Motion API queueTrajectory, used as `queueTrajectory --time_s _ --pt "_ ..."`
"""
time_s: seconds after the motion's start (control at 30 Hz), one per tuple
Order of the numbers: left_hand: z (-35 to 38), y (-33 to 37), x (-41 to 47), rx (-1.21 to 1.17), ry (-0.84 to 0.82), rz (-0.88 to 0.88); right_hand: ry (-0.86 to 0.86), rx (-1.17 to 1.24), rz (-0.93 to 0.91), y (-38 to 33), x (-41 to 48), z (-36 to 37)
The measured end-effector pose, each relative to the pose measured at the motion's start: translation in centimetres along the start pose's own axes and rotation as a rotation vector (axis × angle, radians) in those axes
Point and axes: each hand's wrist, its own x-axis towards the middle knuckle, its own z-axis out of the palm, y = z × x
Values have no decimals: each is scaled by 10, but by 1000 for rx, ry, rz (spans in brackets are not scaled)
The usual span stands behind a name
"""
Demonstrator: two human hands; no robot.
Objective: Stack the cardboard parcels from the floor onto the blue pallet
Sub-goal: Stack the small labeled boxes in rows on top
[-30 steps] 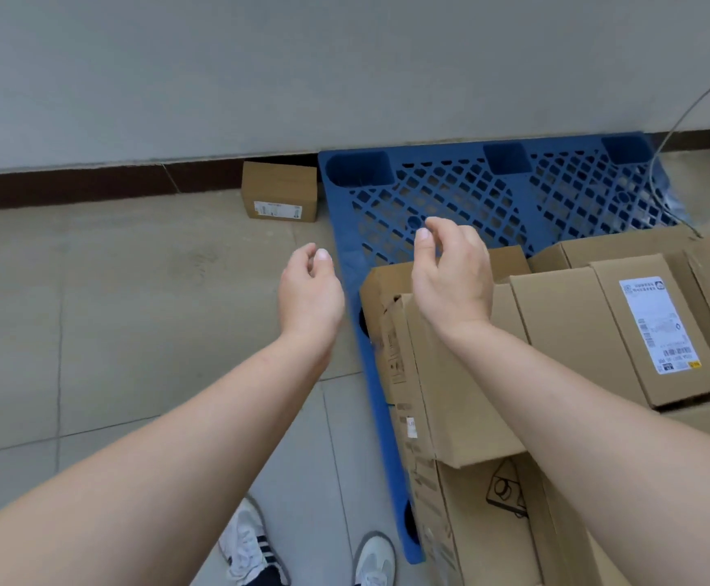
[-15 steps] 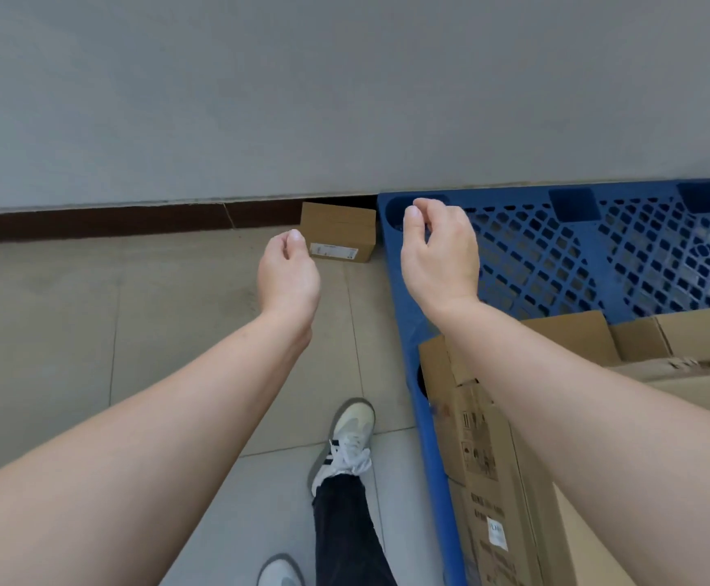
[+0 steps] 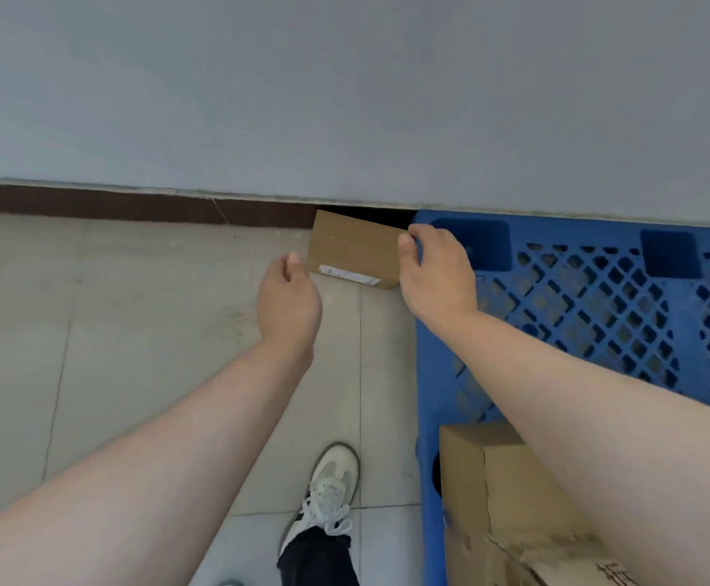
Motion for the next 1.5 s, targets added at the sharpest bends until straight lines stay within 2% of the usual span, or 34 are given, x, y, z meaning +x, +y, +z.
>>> queueTrajectory --time_s 0.4,0.53,0.67,0.77,0.87,1.0,1.1,1.17,1.3,1.4,1.5 --pt "53 -88 123 -10 -56 -51 -318 -266 -160 62 96 131" --pt "68 -122 160 8 -84 -40 -352 -371 -213 80 131 168" --pt "77 -142 190 12 -114 -19 -329 -594 -288 93 162 190" --pt "79 -148 204 14 -127 -20 -293 -632 -314 97 173 197" --pt "78 -152 210 11 -127 -29 -246 -568 -322 92 171 197" --pt "75 -163 216 28 -108 -75 -273 -373 -200 81 159 204" --pt "75 -174 219 4 -114 -147 -358 40 31 80 146 213" --pt "75 -182 222 -9 -95 -108 -414 344 209 83 136 225" --pt "75 -190 221 5 -52 -28 -387 523 379 92 107 253" --pt "70 -189 216 27 -76 -47 -293 557 360 91 84 254" --pt "57 -186 206 45 -77 -92 -237 521 234 80 58 240"
